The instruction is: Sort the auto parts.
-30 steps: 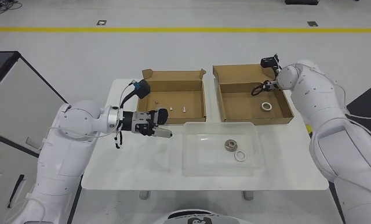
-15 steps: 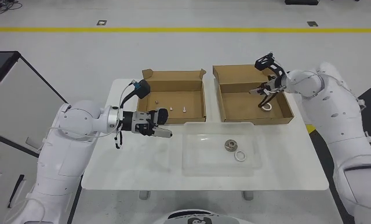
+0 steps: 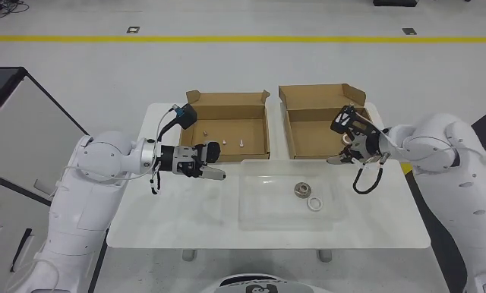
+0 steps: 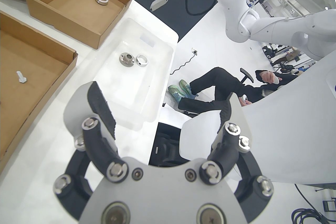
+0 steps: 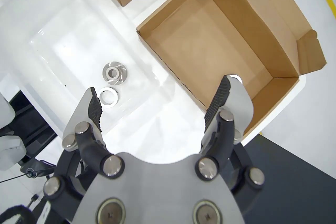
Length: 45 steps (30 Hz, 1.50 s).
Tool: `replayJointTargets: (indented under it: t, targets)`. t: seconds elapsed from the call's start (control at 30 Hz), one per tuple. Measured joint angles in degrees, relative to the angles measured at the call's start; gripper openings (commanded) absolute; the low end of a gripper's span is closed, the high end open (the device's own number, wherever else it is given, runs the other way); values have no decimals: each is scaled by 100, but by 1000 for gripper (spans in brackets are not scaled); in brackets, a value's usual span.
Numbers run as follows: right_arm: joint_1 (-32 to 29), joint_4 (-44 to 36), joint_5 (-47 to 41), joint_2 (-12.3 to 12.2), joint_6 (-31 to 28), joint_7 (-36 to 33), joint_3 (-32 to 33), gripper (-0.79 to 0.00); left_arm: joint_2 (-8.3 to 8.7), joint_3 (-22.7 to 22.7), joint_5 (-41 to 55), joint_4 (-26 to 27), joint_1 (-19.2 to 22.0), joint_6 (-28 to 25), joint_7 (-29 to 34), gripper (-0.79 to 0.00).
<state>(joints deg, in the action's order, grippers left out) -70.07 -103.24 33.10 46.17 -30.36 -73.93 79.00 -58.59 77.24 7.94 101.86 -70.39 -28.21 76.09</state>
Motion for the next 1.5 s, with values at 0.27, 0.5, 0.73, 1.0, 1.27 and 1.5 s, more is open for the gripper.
replayJointTargets:
  t: [0.27, 0.5, 0.73, 1.0, 1.27, 1.5]
  targets:
    - [5, 6, 3, 3, 1, -1, 7, 0, 0, 0, 0, 0, 0, 0, 0, 0]
    - [-120, -616, 517, -80, -283, 284, -224, 0, 0, 0, 0, 0, 0, 0, 0, 0]
    - [-77, -1367, 867, -455, -373, 372, -977, 0, 0, 0, 0, 0, 0, 0, 0, 0]
    - [746, -1411, 548, -919, 42, -42, -2536, 0, 0, 0, 0, 0, 0, 0, 0, 0]
    - [1406, -1216, 110, -1018, 263, -264, -3305, 0, 0, 0, 0, 0, 0, 0, 0, 0]
    - [1357, -1166, 100, -1000, 221, -203, -3362, 0, 0, 0, 0, 0, 0, 0, 0, 0]
